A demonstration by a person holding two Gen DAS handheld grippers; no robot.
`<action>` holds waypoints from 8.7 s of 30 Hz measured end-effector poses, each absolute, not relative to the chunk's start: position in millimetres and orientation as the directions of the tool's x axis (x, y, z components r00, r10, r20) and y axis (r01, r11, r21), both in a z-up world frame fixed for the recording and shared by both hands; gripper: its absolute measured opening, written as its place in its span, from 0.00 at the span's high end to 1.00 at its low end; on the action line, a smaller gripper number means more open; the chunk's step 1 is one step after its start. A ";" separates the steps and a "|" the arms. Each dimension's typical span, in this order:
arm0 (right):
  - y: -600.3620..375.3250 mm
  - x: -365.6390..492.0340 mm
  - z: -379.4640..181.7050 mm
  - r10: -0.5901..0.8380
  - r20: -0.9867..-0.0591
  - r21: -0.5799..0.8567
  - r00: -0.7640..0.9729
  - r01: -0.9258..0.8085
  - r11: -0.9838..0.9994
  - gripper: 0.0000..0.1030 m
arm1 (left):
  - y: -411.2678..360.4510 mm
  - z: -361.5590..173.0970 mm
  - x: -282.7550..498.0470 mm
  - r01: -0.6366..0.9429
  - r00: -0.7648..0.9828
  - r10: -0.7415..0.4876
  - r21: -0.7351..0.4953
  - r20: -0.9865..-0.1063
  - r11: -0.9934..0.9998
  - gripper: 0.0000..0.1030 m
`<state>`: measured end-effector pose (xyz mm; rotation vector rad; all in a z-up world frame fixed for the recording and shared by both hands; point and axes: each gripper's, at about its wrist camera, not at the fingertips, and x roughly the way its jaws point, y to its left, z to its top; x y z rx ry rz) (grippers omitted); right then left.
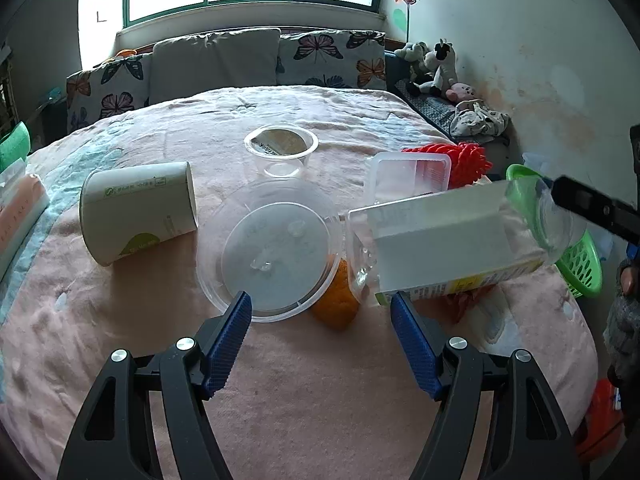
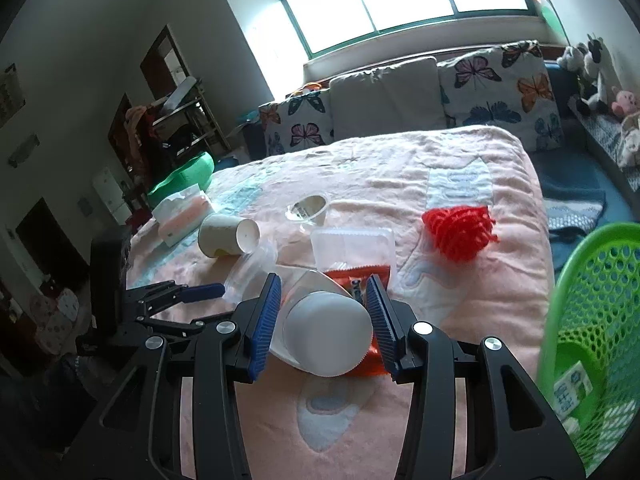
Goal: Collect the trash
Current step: 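Grasp the white bottle with the right gripper and lift it, then drop the white bottle into the basket while the left gripper grasps the clear lid, then carry the clear round lid over the green basket and open the left gripper, then grasp the orange sponge-like item with the left gripper and lift it, then grasp the orange Ovaltine snack bag with the right gripper and lift it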
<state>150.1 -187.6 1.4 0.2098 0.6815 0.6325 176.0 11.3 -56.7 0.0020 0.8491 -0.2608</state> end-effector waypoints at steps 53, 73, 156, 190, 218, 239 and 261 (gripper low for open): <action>-75.5 137.6 -42.8 0.394 -0.786 -0.154 0.476 -0.769 0.621 0.39 | 21.0 -46.7 160.2 0.287 0.629 -0.206 -0.022 -0.750 0.958 0.33; -239.9 125.3 30.0 0.410 -0.627 0.172 0.663 -0.395 0.902 0.42 | 2.5 -51.6 194.1 0.421 0.567 -0.268 -0.005 -0.779 0.907 0.72; -386.7 28.4 -2.5 0.128 -0.618 0.338 0.776 0.115 0.934 0.33 | -234.1 4.2 173.1 0.644 0.410 -0.581 -0.228 -0.703 0.731 0.65; -273.6 81.6 -6.9 0.321 -0.649 0.313 0.690 -0.143 0.939 0.33 | -16.3 -60.4 199.7 0.189 0.606 -0.230 -0.143 -0.762 0.972 0.43; -186.6 125.7 -14.4 0.423 -0.685 0.262 0.593 -0.341 0.903 0.23 | -8.7 -53.8 190.3 0.179 0.639 -0.207 -0.118 -0.741 0.977 0.70; -109.6 193.2 -59.4 0.354 -0.788 0.156 0.503 -0.393 0.906 0.17 | 34.7 -40.4 175.2 0.124 0.659 -0.237 -0.208 -0.714 0.970 0.71; -183.4 130.0 -4.4 0.373 -0.658 0.207 0.654 -0.320 0.925 0.38 | 5.5 -16.4 160.6 0.195 0.673 -0.289 -0.214 -0.681 0.957 0.71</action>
